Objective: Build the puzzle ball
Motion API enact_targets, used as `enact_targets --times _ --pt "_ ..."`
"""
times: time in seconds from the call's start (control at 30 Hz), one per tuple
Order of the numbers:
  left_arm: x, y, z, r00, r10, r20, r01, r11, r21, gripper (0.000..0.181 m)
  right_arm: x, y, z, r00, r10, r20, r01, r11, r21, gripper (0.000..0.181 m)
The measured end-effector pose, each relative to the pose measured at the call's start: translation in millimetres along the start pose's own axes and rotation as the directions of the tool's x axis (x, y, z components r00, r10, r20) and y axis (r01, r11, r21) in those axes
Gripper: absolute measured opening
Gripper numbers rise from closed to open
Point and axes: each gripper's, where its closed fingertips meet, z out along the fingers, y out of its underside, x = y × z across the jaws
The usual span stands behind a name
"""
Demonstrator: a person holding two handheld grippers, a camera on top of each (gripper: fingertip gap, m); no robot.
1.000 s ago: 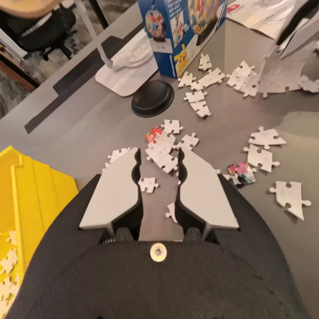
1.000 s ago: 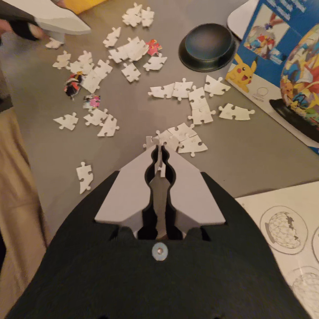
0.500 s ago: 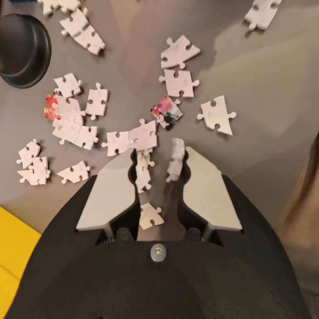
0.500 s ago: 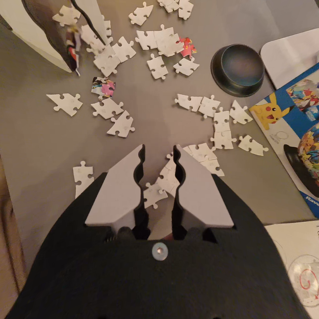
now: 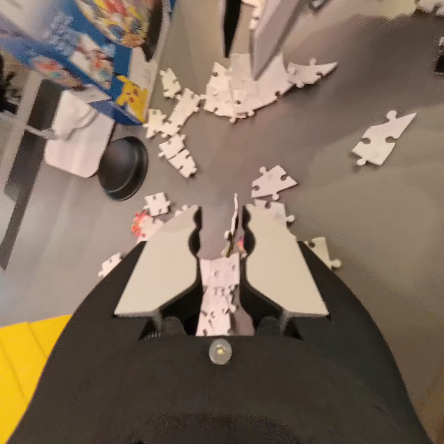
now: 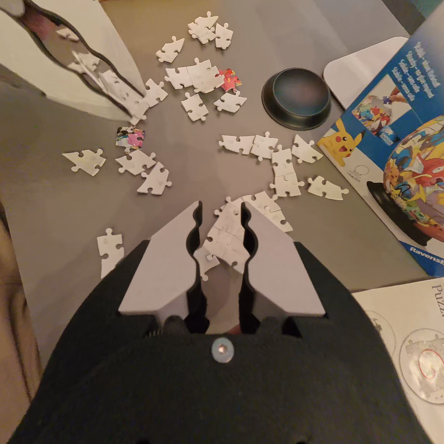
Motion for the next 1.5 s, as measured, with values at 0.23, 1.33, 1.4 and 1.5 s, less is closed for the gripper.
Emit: enact_targets --times 0.23,1.33,1.4,1.5 --pt "19.0 -3.0 10.9 0.996 -0.032 -0.084 0.034 0.999 0.024 0.062 15.8 5.0 -12.4 0.997 0.067 -0.025 -0.066 0.998 0.022 0.030" --pt "28.8 14.5 23.6 0.954 -0.177 -0.243 0.176 0.984 -0.024 0.025 -61.9 3.3 56.8 0.971 -0.008 0.240 0.040 0.991 -0.128 0.033" --pt "31.2 15.1 23.4 0.944 -0.193 -0.266 0.194 0.981 -0.022 0.005 -57.4 2.9 55.4 0.974 -0.010 0.228 0.039 0.991 -0.125 0.033" --pt "20.5 14.1 22.7 0.939 -0.248 -0.239 0.253 0.967 -0.010 0.002 -47.2 1.7 51.5 0.979 0.006 0.206 0.017 0.993 -0.114 0.033"
